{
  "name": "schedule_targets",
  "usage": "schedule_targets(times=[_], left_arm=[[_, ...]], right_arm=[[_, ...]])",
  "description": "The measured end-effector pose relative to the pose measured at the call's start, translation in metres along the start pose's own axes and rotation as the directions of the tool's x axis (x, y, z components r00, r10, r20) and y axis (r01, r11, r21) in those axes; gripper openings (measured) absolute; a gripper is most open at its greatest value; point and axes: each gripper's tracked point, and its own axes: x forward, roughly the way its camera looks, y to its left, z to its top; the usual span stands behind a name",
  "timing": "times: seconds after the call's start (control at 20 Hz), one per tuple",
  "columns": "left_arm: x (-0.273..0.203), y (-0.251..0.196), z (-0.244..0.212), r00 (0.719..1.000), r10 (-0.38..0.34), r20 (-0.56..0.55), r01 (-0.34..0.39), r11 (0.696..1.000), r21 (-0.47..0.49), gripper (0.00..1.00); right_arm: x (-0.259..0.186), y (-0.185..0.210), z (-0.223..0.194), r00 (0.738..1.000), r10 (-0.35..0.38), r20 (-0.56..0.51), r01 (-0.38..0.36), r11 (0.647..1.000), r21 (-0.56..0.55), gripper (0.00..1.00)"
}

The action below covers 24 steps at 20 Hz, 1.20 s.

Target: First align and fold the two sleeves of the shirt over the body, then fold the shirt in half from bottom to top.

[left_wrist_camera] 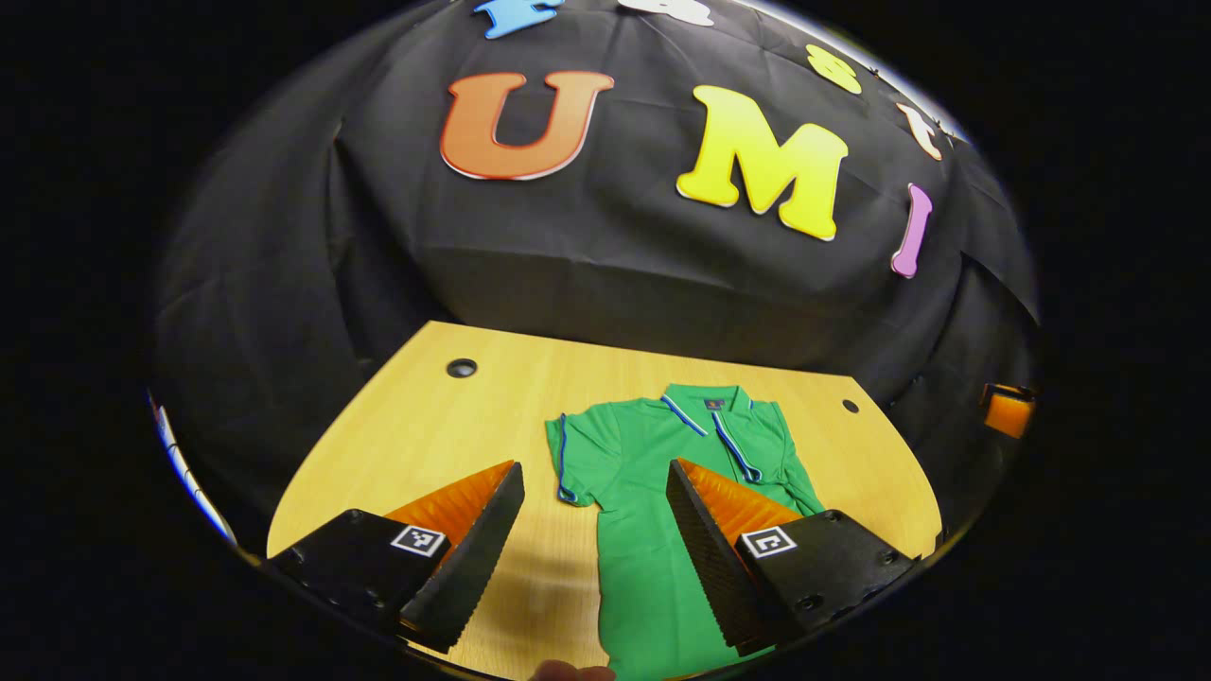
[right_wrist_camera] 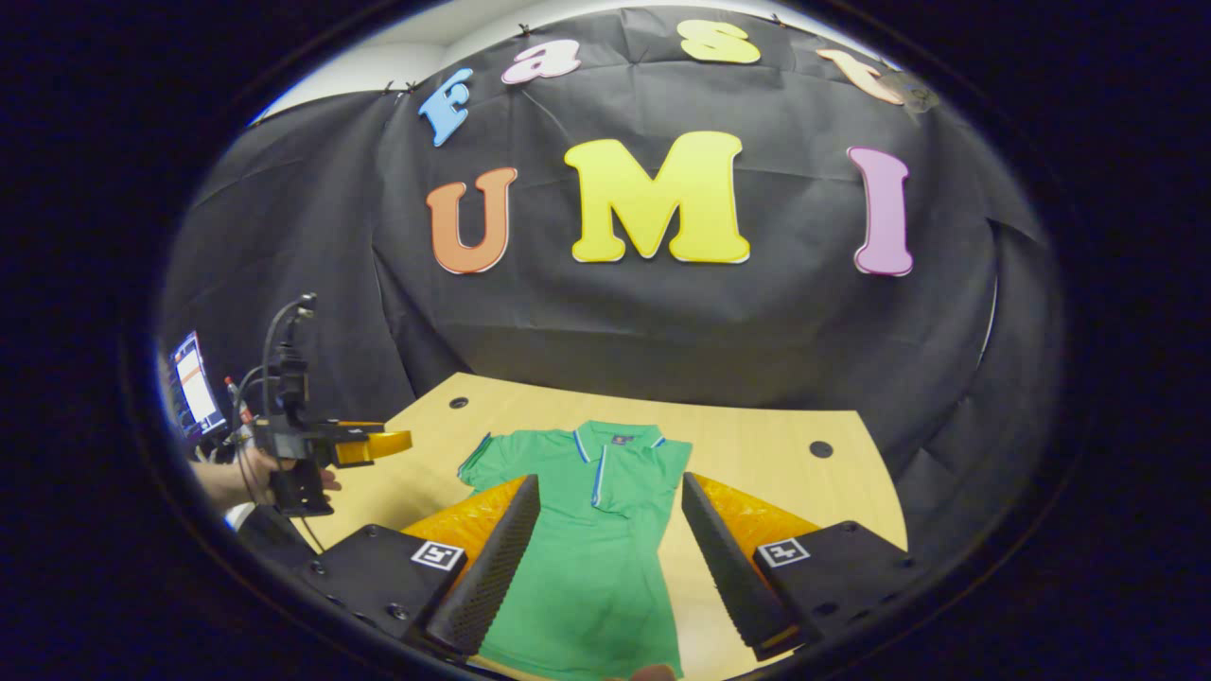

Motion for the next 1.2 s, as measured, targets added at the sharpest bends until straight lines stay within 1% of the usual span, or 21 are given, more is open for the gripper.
schedule_targets(times=[0.05, 0.1, 0.15, 0.2, 0.35, 0.4, 0.45, 0.5, 0.55, 0.6, 0.65, 0.7, 0.75, 0.8, 0.85, 0.9, 0.95, 1.0, 1.05, 1.1, 1.2], left_arm=[[0.015, 0.006, -0.005, 1.0, -0.01, -0.029, 0.01, 1.0, 0.006, 0.98], [0.033, 0.011, -0.01, 0.998, -0.011, -0.057, 0.012, 1.0, 0.007, 0.98], [0.047, 0.015, -0.015, 0.996, -0.011, -0.089, 0.011, 1.0, 0.005, 0.98], [0.062, 0.018, -0.02, 0.993, -0.014, -0.118, 0.015, 1.0, 0.008, 0.98], [0.109, 0.034, -0.039, 0.979, -0.009, -0.204, 0.026, 0.996, 0.082, 0.98], [0.123, 0.036, -0.045, 0.972, -0.01, -0.233, 0.033, 0.995, 0.092, 0.98], [0.134, 0.038, -0.052, 0.965, -0.014, -0.264, 0.039, 0.995, 0.087, 1.0], [0.147, 0.042, -0.057, 0.955, -0.012, -0.297, 0.039, 0.996, 0.086, 0.97], [0.155, 0.047, -0.06, 0.95, -0.013, -0.313, 0.038, 0.996, 0.075, 0.97], [0.161, 0.049, -0.062, 0.945, -0.019, -0.326, 0.037, 0.998, 0.048, 0.95], [0.165, 0.05, -0.064, 0.94, -0.018, -0.342, 0.026, 1.0, 0.018, 0.94], [0.167, 0.052, -0.066, 0.933, -0.015, -0.359, 0.018, 1.0, 0.003, 0.87], [0.169, 0.055, -0.07, 0.925, -0.003, -0.381, 0.004, 1.0, 0.001, 0.84], [0.171, 0.06, -0.067, 0.924, 0.013, -0.383, -0.008, 1.0, 0.015, 0.75], [0.171, 0.063, -0.067, 0.917, 0.03, -0.397, -0.024, 0.999, 0.021, 0.58], [0.172, 0.066, -0.068, 0.913, 0.048, -0.405, -0.044, 0.999, 0.021, 0.41], [0.174, 0.068, -0.067, 0.91, 0.058, -0.411, -0.058, 0.998, 0.013, 0.38], [0.173, 0.068, -0.068, 0.905, 0.059, -0.421, -0.066, 0.998, -0.002, 0.24], [0.174, 0.066, -0.065, 0.907, 0.048, -0.419, -0.064, 0.998, -0.024, 0.15], [0.174, 0.063, -0.063, 0.909, 0.023, -0.415, -0.054, 0.997, -0.062, 0.09], [0.171, 0.063, -0.052, 0.921, 0.015, -0.389, -0.063, 0.992, -0.111, 0.04]], right_arm=[[-0.006, -0.002, -0.003, 1.0, 0.006, 0.003, -0.006, 1.0, 0.008, 0.93], [-0.009, -0.002, -0.01, 1.0, 0.024, -0.016, -0.024, 0.999, 0.021, 0.96], [-0.012, -0.005, -0.023, 0.998, 0.038, -0.05, -0.037, 0.999, 0.029, 0.93], [-0.015, -0.009, -0.033, 0.996, 0.04, -0.079, -0.038, 0.999, 0.031, 0.96], [-0.018, -0.017, -0.056, 0.99, 0.044, -0.136, -0.042, 0.999, 0.021, 0.96], [-0.018, -0.02, -0.063, 0.986, 0.043, -0.161, -0.041, 0.999, 0.02, 0.93], [-0.019, -0.023, -0.071, 0.982, 0.045, -0.185, -0.041, 0.999, 0.025, 0.96], [-0.018, -0.028, -0.074, 0.979, 0.039, -0.2, -0.033, 0.999, 0.033, 0.96], [-0.016, -0.035, -0.077, 0.977, 0.03, -0.211, -0.02, 0.999, 0.048, 0.93], [-0.015, -0.039, -0.079, 0.976, 0.022, -0.216, -0.01, 0.998, 0.059, 0.96], [-0.013, -0.043, -0.078, 0.976, 0.017, -0.215, -0.001, 0.997, 0.073, 0.93], [-0.01, -0.045, -0.08, 0.977, 0.012, -0.214, 0.007, 0.996, 0.087, 0.93], [-0.008, -0.048, -0.082, 0.976, 0.008, -0.216, 0.014, 0.994, 0.104, 0.96], [-0.006, -0.049, -0.088, 0.975, 0.007, -0.223, 0.021, 0.992, 0.125, 0.96], [-0.002, -0.052, -0.092, 0.973, 0.005, -0.232, 0.031, 0.988, 0.151, 0.96], [0.0, -0.054, -0.096, 0.971, 0.004, -0.239, 0.04, 0.983, 0.179, 0.93], [0.002, -0.056, -0.097, 0.97, 0.001, -0.244, 0.05, 0.978, 0.203, 0.93], [0.006, -0.058, -0.101, 0.969, -0.003, -0.246, 0.059, 0.974, 0.22, 0.93], [0.009, -0.061, -0.102, 0.969, -0.008, -0.247, 0.067, 0.971, 0.231, 0.93], [0.01, -0.063, -0.103, 0.968, -0.015, -0.249, 0.074, 0.97, 0.233, 1.0], [0.007, -0.067, -0.102, 0.969, -0.027, -0.244, 0.083, 0.972, 0.221, 0.98]])
